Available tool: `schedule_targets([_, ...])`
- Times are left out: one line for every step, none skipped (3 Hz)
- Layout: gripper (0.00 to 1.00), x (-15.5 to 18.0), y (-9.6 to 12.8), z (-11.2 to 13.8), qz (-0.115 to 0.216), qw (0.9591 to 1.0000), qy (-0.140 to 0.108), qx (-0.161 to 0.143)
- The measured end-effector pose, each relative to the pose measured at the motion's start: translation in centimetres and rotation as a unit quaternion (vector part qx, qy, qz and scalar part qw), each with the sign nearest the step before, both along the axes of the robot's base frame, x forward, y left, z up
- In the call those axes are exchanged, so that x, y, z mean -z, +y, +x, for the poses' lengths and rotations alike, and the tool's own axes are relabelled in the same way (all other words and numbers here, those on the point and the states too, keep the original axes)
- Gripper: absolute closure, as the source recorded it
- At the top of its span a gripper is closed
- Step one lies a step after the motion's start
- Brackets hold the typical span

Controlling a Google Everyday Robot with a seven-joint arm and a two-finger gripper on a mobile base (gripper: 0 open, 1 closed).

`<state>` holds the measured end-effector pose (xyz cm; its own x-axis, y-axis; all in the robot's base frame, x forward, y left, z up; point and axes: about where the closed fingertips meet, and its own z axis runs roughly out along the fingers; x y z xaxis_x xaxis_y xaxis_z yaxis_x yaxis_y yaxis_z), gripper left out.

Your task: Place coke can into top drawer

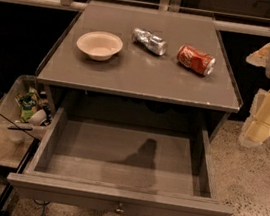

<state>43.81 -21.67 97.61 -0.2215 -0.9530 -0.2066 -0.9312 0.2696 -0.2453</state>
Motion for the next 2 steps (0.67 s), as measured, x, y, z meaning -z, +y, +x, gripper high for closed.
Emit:
schedule_targets([0.0, 0.0, 0.0, 0.0, 0.0, 1.0, 0.0, 0.0])
schedule_targets([0.0, -0.2, 0.1, 0.15, -0.008, 0.9999, -0.008, -0.002])
